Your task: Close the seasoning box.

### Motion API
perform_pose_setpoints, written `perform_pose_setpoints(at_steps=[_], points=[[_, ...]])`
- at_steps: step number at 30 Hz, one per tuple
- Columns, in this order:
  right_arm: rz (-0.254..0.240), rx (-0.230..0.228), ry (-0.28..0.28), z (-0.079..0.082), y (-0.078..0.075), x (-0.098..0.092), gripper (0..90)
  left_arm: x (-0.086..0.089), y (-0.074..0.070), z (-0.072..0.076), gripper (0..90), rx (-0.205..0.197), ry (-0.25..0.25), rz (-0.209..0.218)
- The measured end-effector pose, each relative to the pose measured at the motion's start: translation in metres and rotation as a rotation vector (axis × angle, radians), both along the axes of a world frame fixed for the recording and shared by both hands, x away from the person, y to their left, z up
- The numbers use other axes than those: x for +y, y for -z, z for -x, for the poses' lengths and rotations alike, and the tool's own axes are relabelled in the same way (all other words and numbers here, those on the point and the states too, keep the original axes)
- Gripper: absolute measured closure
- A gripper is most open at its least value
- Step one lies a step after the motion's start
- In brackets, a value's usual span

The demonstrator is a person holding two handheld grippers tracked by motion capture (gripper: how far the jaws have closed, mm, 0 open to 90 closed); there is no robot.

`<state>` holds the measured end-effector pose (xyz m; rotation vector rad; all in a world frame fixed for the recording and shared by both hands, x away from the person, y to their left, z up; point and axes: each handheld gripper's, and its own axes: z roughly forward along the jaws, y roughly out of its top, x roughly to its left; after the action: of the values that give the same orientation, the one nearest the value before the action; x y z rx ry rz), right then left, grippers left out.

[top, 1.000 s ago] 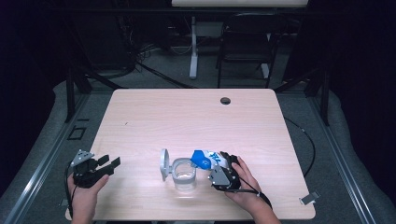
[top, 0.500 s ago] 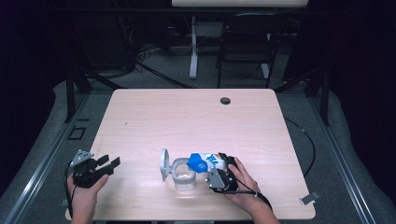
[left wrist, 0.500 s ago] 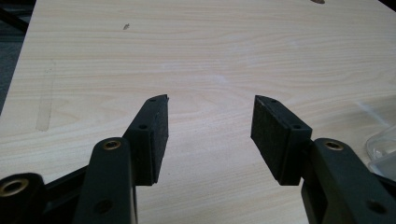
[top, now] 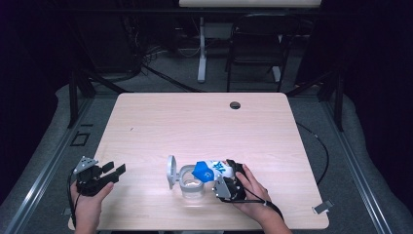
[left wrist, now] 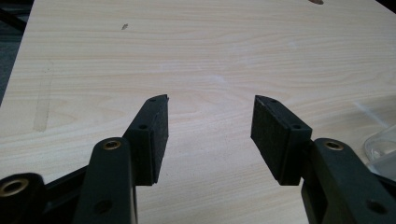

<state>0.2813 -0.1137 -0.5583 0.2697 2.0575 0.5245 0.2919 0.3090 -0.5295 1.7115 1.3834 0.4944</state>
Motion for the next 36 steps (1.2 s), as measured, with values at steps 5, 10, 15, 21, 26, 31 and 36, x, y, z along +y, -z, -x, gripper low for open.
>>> perform_pose_setpoints(at_steps=[5,10,15,21,26,31,36], points=[[0.02,0.012,0.001,0.0,-0.002,0.0,39.5,0.001,-0.003,0.001,47.0,-0.008,-0.002,0.005],[0.034,0.006,-0.008,-0.001,-0.003,0.0,39.5,0.002,-0.004,0.001,47.0,-0.009,0.0,0.008],[0.07,-0.006,-0.009,-0.001,-0.006,0.001,39.5,0.002,-0.004,0.001,47.0,-0.012,-0.001,0.011],[0.07,-0.008,-0.019,-0.002,-0.006,0.001,39.6,0.001,-0.004,0.0,47.0,-0.012,0.0,0.012],[0.108,-0.01,-0.02,-0.001,-0.009,0.001,39.6,0.001,-0.003,0.0,47.0,-0.01,0.001,0.012],[0.12,-0.023,-0.029,-0.002,-0.01,0.001,39.6,0.001,-0.003,0.0,47.0,-0.01,0.0,0.013],[0.15,-0.026,-0.032,-0.002,-0.012,0.001,39.6,0.001,-0.003,0.0,47.0,-0.009,0.002,0.013]])
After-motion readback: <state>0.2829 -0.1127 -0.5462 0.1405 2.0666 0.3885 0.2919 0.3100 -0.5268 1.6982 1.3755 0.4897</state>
